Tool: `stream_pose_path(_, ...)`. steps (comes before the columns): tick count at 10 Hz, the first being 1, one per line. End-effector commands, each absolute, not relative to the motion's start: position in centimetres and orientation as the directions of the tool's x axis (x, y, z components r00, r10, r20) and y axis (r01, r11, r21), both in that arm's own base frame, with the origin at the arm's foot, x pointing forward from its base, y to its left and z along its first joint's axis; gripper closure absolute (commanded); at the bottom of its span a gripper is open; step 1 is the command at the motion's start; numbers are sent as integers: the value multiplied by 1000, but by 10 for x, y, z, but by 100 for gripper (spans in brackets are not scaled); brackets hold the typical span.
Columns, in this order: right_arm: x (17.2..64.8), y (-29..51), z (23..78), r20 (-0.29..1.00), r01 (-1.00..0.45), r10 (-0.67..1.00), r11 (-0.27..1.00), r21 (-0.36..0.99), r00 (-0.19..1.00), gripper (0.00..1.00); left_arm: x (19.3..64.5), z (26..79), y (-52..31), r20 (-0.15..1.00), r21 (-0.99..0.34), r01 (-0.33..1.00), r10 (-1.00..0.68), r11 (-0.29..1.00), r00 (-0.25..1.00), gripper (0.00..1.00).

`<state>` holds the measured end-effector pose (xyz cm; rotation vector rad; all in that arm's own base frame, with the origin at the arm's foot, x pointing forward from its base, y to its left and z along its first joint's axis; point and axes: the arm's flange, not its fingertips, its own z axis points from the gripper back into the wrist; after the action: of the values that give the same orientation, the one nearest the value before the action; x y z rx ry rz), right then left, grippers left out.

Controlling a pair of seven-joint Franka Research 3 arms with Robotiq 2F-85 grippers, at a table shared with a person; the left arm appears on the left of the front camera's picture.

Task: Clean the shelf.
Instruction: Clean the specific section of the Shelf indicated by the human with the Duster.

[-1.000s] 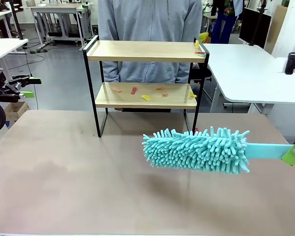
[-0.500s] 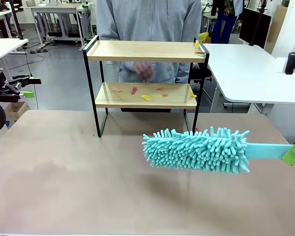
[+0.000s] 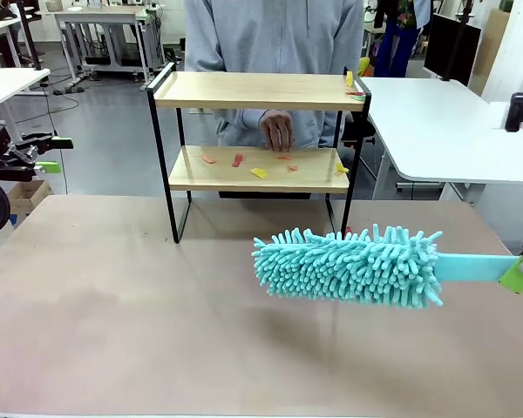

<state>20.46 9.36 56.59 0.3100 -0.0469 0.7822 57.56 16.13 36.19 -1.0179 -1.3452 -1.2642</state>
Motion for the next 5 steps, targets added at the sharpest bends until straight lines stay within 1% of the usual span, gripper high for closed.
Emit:
stream_pose_path(1, 206, 94, 567, 160, -703, 688, 662, 259, 708, 87, 574, 364, 159, 985, 170, 980, -55, 106, -165, 0)
stream_pose_path(5, 206, 94, 567, 160, -703, 688, 662, 259, 708, 87, 574, 364, 159, 985, 170, 980, -55, 106, -165, 0)
